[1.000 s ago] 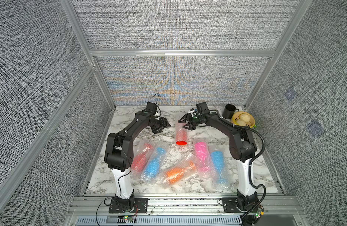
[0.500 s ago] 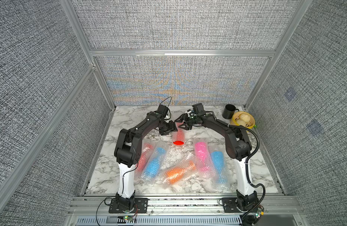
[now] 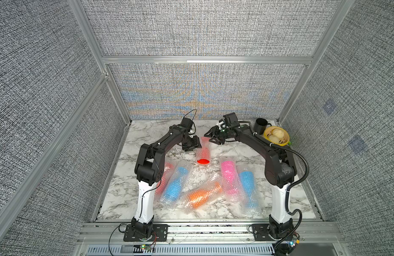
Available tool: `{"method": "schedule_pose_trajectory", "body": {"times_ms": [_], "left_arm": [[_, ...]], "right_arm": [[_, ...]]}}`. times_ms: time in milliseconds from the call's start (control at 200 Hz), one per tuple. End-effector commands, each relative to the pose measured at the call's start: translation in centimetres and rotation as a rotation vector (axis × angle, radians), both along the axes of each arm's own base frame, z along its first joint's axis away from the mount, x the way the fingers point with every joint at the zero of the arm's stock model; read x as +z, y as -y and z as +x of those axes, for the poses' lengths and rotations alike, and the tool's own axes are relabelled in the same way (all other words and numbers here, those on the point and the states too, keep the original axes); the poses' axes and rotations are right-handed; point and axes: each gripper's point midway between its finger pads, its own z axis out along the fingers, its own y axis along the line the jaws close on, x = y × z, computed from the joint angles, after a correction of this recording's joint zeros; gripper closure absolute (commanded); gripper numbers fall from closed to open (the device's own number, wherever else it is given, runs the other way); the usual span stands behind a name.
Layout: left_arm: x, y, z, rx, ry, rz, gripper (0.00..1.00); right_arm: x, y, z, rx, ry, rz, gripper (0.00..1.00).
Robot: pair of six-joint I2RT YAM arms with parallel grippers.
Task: Unpack wine glasses from bubble wrap
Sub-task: Unwrap the bubble wrap at the center of the board.
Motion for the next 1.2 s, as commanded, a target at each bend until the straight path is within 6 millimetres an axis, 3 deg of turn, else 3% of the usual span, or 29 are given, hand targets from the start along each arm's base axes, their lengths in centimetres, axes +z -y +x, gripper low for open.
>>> {"method": "schedule_pose_trajectory", "body": {"times_ms": [0, 130, 285, 510, 615, 711, 781, 951, 1071, 1191], "left_arm": [[0.2, -0.2, -0.6, -0.012, -0.007, -0.002, 0.41], [0.3, -0.2, -0.6, -0.014, -0.001, 0.001, 0.41], [0.5, -0.3, -0.6, -0.013, 0.003, -0.001, 0.41], [1.9, -0.1, -0.3, 0.000, 0.031, -0.030, 0.41], [1.4, 0.2, -0.2, -0.008, 0.014, -0.039, 0.41], [0.7, 0.4, -0.2, -0.008, -0.009, -0.045, 0.42], [0.7, 0.5, -0.1, -0.005, -0.010, -0.056, 0.42], [3.0, 0.5, 0.2, -0.003, 0.045, -0.083, 0.41], [4.2, 0.9, 0.5, -0.005, 0.068, -0.111, 0.37], [3.5, 1.5, 0.9, -0.012, 0.038, -0.123, 0.34]], "right_arm": [[-3.9, 2.2, -1.8, 0.006, -0.086, -0.183, 0.44], [-5.6, 1.8, -1.4, 0.011, -0.118, -0.199, 0.38], [-5.6, 0.2, -0.3, 0.043, -0.101, -0.227, 0.37], [-6.9, 0.6, 0.0, 0.043, -0.105, -0.317, 0.44], [-7.7, 0.7, 0.0, 0.049, -0.113, -0.334, 0.45], [-8.4, 0.7, 0.1, 0.050, -0.121, -0.342, 0.51], [-8.4, 0.7, 0.3, 0.049, -0.115, -0.334, 0.65], [-7.5, 0.8, 0.5, 0.041, -0.087, -0.337, 0.90], [-7.2, 0.8, 0.6, 0.033, -0.081, -0.334, 0.92], [-7.1, 0.8, 0.6, 0.029, -0.081, -0.333, 0.93]]}}
